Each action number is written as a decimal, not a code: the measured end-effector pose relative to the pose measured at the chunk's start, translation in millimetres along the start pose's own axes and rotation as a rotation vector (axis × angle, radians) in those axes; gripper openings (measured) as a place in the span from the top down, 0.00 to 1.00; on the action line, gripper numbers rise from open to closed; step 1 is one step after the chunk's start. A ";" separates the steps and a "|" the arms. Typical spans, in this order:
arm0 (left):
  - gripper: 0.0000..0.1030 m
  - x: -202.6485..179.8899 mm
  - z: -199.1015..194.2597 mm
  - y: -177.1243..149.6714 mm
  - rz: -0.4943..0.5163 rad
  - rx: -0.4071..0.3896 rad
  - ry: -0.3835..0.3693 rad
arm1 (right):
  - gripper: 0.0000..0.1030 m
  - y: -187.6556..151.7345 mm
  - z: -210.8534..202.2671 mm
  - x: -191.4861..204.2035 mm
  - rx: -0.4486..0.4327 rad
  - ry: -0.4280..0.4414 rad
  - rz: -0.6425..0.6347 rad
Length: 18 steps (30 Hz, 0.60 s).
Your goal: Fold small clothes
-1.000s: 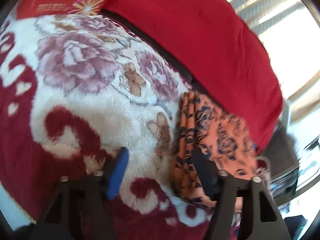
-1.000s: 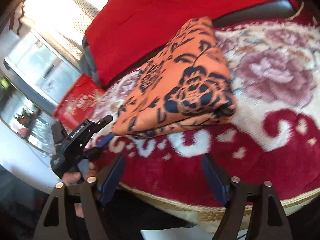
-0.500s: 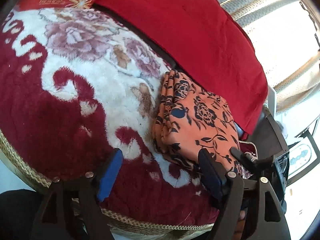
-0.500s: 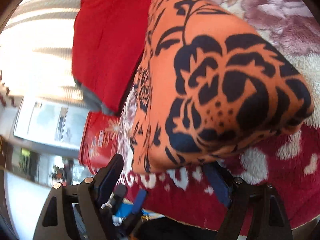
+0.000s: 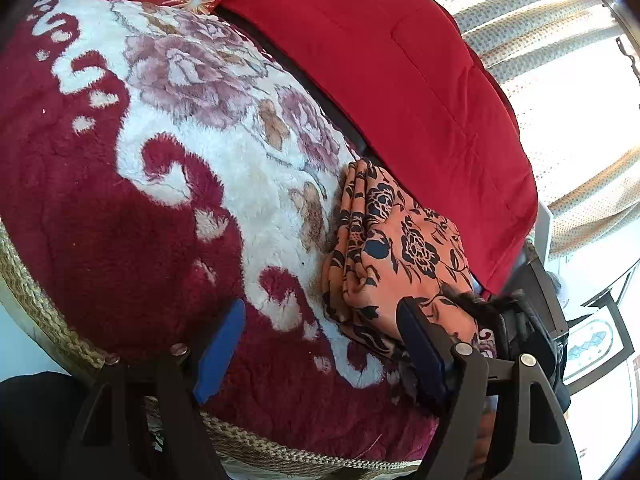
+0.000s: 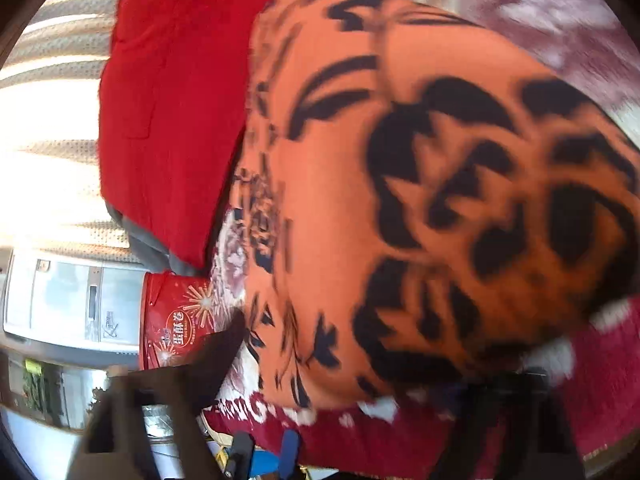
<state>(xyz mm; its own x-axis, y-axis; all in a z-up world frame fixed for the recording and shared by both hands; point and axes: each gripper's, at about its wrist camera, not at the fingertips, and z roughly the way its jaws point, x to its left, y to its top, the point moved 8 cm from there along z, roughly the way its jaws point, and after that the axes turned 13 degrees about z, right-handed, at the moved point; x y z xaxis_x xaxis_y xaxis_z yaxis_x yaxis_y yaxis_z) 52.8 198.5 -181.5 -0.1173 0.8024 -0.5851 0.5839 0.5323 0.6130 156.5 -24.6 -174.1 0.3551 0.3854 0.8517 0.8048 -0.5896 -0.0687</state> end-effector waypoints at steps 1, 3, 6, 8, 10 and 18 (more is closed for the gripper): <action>0.24 0.2 -0.5 0.2 0.001 -0.001 0.000 | 0.78 0.9 1.9 3.5 0.020 0.006 -0.004; 0.24 1.0 -1.3 -0.1 -0.001 -0.003 0.001 | 0.78 5.4 -3.7 10.2 0.046 0.059 0.038; 0.24 -1.7 1.1 -0.6 0.014 0.003 0.011 | 0.78 13.5 -14.0 24.0 0.068 0.131 0.085; 0.24 -10.2 5.6 -0.9 0.056 0.014 0.018 | 0.78 16.5 -15.0 29.6 0.091 0.164 0.111; 0.24 -25.6 13.9 -1.8 0.128 0.035 0.020 | 0.78 19.2 -15.8 33.0 0.112 0.184 0.130; 0.24 -69.3 59.7 0.1 0.460 0.130 0.109 | 0.78 21.1 -10.5 31.9 0.156 0.198 0.152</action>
<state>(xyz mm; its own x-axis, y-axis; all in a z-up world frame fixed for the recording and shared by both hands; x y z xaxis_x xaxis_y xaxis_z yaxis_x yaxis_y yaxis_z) 109.0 126.8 -172.6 0.0970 0.9737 -0.2064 0.6892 0.0839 0.7197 179.7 -32.2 -142.9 0.3899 0.1460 0.9092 0.8184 -0.5075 -0.2695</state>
